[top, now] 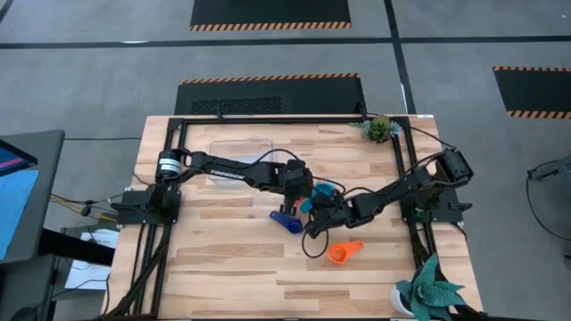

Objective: Nest measuring cups in basket
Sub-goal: Adjust the stacked measuring cups on the table

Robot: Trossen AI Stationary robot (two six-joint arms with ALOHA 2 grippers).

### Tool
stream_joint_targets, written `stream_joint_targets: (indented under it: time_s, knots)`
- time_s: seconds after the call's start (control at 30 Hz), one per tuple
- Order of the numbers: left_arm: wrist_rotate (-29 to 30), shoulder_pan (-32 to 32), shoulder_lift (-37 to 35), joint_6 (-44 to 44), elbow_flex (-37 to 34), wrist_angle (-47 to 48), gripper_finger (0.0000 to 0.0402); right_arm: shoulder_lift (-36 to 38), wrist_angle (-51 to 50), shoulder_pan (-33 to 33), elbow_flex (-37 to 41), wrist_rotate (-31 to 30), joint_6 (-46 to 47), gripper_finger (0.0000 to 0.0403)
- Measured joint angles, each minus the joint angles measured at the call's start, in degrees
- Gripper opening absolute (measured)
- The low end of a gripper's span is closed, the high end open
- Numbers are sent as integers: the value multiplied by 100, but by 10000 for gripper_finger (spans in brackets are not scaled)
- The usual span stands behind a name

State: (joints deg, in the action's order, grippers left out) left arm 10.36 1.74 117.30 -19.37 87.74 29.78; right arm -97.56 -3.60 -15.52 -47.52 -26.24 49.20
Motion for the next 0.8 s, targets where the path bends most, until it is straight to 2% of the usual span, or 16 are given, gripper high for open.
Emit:
stream_joint_targets:
  time_s: [0.17, 0.33, 0.47, 0.6, 0.8]
  knots:
    - [-243, -15, 0, 142, 0, -57, 0, 0, 2, 58, 1, -5, -14, 7]
    - [454, -41, -27, -19, 0, 69, 0, 0, 7, 14, 3, -72, 23, 5]
    - [164, 68, 80, -46, 4, 195, 0, 0, 13, -77, 2, -81, 36, 6]
    - [145, 90, 217, -48, -4, 129, 0, 0, 28, -147, 1, -85, 49, 5]
    - [-393, 80, 199, 9, 2, -147, 0, 0, 24, -116, 2, -245, 94, 4]
